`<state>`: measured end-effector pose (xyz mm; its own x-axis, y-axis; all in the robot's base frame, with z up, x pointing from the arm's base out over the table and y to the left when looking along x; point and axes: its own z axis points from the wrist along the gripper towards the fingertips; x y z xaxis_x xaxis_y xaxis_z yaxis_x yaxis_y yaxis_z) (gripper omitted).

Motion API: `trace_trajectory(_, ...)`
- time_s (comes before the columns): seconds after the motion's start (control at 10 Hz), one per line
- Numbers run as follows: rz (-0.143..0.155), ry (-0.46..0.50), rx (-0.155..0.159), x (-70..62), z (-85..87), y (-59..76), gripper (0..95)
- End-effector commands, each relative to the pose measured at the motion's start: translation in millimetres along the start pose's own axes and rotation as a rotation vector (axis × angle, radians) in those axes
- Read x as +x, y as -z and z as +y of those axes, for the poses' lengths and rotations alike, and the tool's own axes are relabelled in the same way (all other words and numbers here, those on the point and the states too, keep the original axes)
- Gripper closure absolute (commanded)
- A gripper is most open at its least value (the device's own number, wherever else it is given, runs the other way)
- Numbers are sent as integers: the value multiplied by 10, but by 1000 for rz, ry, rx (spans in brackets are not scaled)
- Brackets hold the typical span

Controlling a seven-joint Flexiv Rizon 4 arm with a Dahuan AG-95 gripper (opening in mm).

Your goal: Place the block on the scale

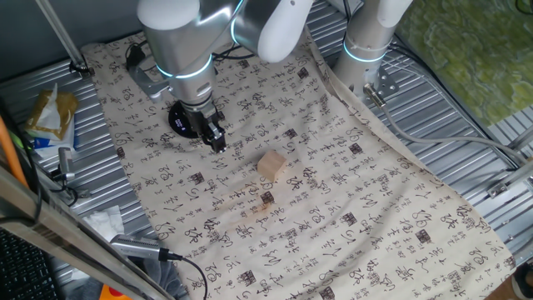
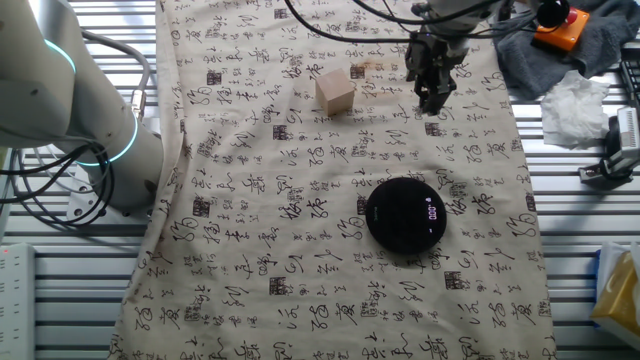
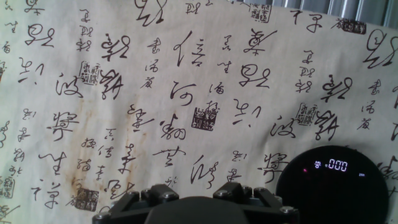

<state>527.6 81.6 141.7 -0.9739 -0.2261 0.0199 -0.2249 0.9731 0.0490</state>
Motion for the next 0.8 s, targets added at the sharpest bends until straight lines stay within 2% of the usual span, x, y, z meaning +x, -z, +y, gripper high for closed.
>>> trace_trajectory(0.1,2,8,-2,3,0,3,380)
trace_trajectory(0.4,4,-24,4,1,4,3,380)
trace_trajectory(0.5,-4,-35,5,-12,24,-2,380)
trace_trajectory(0.8,8,-68,13,-67,100,37,380)
